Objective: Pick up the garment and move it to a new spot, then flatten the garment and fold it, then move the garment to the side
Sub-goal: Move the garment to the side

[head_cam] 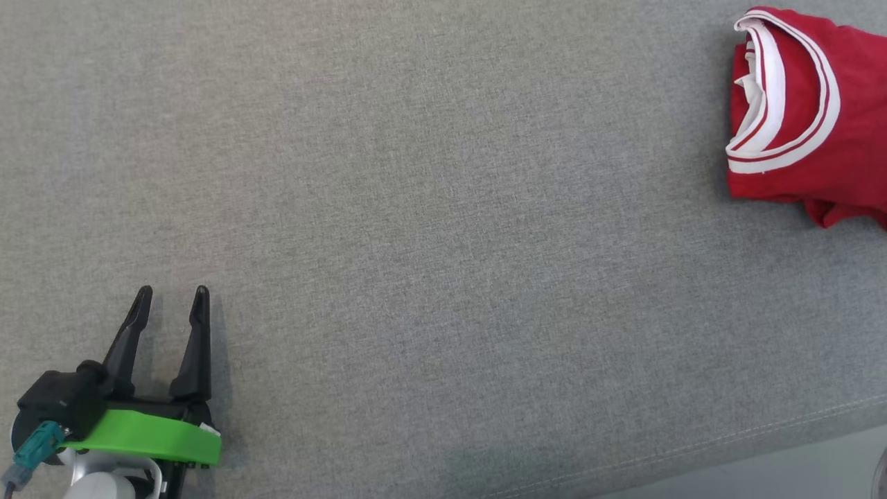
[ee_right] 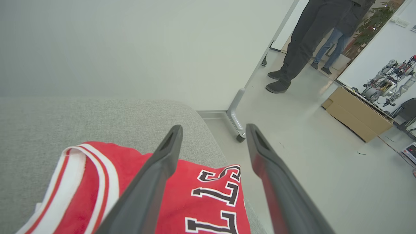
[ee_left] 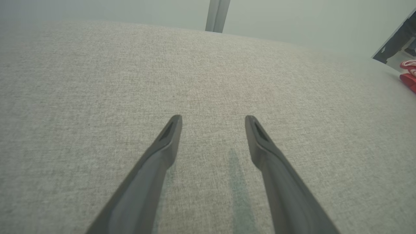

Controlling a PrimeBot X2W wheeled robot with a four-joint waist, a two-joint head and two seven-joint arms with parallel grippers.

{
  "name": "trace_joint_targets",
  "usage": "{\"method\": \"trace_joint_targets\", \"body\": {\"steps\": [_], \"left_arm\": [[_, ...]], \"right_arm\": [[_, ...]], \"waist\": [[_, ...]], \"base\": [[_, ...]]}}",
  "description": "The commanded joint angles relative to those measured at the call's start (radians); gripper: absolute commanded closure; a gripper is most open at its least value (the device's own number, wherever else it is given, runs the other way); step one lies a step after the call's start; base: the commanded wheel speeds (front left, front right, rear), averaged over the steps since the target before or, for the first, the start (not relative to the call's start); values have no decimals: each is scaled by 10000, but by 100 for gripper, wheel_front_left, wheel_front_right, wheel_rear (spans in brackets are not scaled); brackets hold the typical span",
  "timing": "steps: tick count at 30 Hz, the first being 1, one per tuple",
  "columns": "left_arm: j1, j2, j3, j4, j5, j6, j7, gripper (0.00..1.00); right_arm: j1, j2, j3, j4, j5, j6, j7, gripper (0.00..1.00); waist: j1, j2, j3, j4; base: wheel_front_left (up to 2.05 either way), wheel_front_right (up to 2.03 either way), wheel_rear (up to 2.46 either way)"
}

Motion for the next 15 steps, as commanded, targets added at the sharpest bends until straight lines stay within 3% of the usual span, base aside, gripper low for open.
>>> {"method": "trace_joint_targets", "body": {"steps": [1, 6, 15], "left_arm": [[80, -123, 77, 103, 71, -35, -26, 0], [251, -676, 258, 520, 221, -33, -27, 0], [564, -1445, 598, 1117, 645, -35, -26, 0]], "right_arm": [[200, -11, 209, -19, 383, -12, -309, 0], [1284, -60, 1183, -852, 1716, -12, -1261, 0], [4477, 493, 2387, -3126, 2792, -12, -1423, 0]], "waist": [[0, -1, -669, 173], [0, -1, -1697, 698], [0, -1, -3031, 1625]], "base": [[0, 0, 0], [0, 0, 0], [0, 0, 0]]}}
